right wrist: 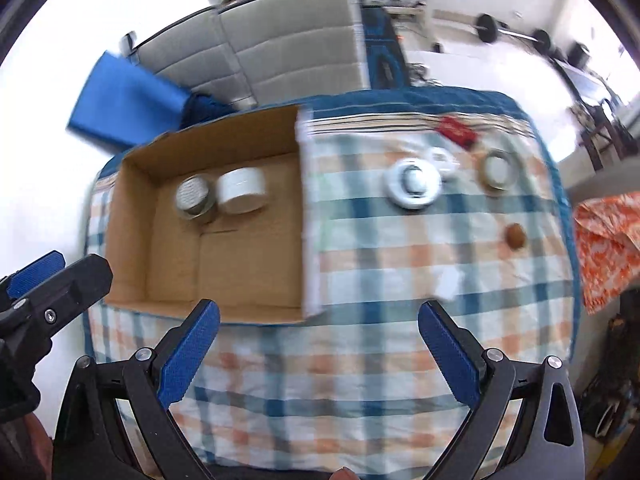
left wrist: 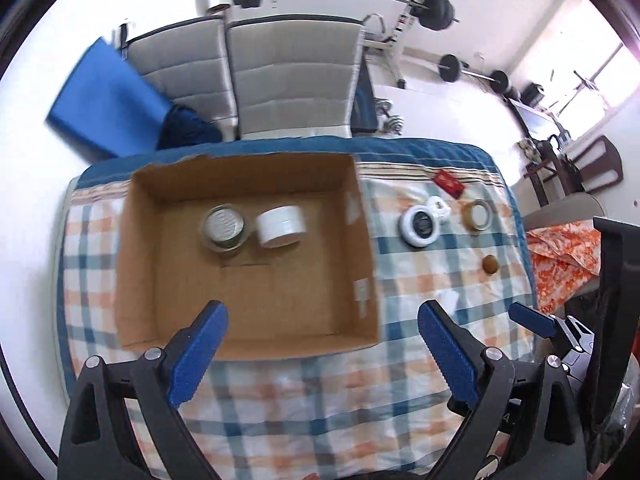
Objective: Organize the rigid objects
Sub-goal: 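Withdraw both grippers from the box toward the remaining objects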
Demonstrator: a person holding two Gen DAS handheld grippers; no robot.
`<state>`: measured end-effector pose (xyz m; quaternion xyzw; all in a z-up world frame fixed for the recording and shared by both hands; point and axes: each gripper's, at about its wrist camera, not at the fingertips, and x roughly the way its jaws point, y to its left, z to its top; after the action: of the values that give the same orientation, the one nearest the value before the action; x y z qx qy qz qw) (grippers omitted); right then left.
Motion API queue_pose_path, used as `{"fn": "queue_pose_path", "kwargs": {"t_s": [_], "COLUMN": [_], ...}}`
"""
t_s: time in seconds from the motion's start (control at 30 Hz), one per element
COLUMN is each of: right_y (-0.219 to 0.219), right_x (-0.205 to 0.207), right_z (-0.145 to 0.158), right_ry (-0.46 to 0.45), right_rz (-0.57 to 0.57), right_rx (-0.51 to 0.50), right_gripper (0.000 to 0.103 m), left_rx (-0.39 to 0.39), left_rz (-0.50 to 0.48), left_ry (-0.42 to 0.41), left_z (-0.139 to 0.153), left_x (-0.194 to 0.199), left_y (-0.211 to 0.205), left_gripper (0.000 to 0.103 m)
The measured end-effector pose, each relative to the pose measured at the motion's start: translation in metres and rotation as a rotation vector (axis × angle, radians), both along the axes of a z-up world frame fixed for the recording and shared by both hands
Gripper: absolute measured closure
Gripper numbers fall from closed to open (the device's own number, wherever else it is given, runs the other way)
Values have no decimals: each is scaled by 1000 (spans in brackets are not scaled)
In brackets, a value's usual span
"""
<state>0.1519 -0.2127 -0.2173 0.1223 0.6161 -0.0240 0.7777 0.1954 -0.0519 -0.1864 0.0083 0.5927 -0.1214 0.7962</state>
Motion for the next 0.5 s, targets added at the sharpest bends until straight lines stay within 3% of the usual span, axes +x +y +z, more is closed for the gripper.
{"fn": "queue_pose_path", "kwargs": {"t_s": [0.3, 0.5], "right_y": [-150, -216], "right_x": [37, 82], "right_z": [-39, -90], "right_ry": [66, 108], "right_rz": [-154, -191], "right_rx": [-99, -94], "right_gripper": [2, 2], "left_rx": [1, 25], "left_rz": [-97, -71], "left_ry": [125, 227], "left_z": [-60, -122], "left_x": [67, 114], "left_y": [-136, -180], "left_gripper": [6, 6]}}
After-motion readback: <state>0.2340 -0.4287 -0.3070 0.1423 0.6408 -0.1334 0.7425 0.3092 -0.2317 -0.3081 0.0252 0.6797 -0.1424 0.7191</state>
